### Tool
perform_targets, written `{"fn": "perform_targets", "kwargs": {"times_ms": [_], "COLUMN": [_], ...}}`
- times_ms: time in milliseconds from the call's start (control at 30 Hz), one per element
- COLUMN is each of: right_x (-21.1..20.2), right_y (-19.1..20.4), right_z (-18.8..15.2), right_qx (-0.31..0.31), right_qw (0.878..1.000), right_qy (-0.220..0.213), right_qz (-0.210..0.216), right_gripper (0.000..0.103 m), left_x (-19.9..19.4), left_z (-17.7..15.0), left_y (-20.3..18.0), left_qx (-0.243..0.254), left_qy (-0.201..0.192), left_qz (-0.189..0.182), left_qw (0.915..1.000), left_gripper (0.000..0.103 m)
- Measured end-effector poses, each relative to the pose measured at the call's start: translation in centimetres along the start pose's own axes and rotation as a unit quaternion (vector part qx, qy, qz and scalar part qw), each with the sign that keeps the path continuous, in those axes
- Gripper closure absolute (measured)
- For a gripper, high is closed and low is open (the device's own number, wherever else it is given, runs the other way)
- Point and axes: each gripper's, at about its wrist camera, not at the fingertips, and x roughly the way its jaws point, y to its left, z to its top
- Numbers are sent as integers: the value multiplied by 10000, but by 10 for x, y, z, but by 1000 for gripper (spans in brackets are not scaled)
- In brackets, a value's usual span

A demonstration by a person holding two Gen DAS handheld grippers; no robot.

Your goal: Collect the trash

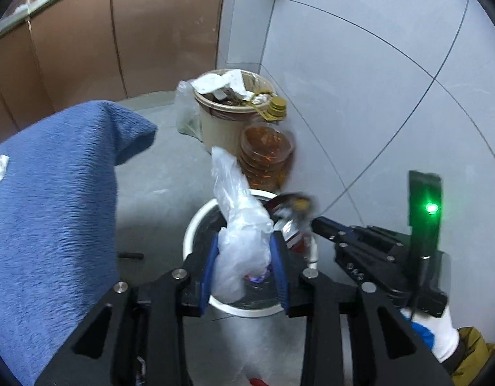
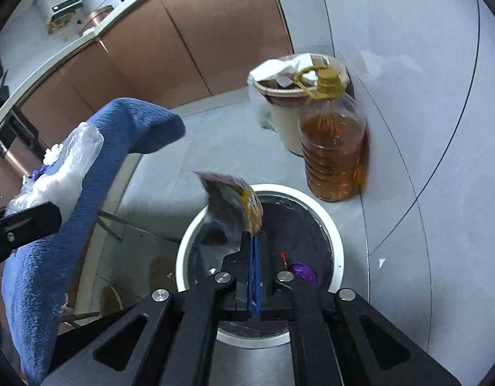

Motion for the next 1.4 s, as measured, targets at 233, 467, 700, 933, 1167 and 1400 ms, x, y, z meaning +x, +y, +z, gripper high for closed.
{"fn": "perform_targets", "kwargs": {"times_ms": [233,467,700,933,1167,1400], "right_x": [6,-7,-33,-64,-99,-134], "right_y": [-10,-3,17,51,91,134], "right_z": [-3,1,5,8,5,3], "right_qx": [126,85,-15,-316,-712,-1099], "right_qw": [9998,9999,9997,9981,9943,9884], "right_qy": [89,-38,-263,-517,-763,-976], "right_qz": [-88,-80,-21,120,222,392], "right_gripper": [80,76,73,70,69,64], "left_x": [-9,-33,-67,-108,-158,-199], "left_z": [-2,-8,-17,-37,-69,-108], "left_y": [0,8,23,40,61,95], "left_qx": [-90,-252,-431,-623,-885,-1250], "left_qy": [-85,-275,-559,-870,-1255,-1596], "left_qz": [-168,-145,-131,-116,-39,206], "left_qw": [9998,9992,9974,9942,9881,9790], "left_gripper": [51,51,51,50,45,41]}}
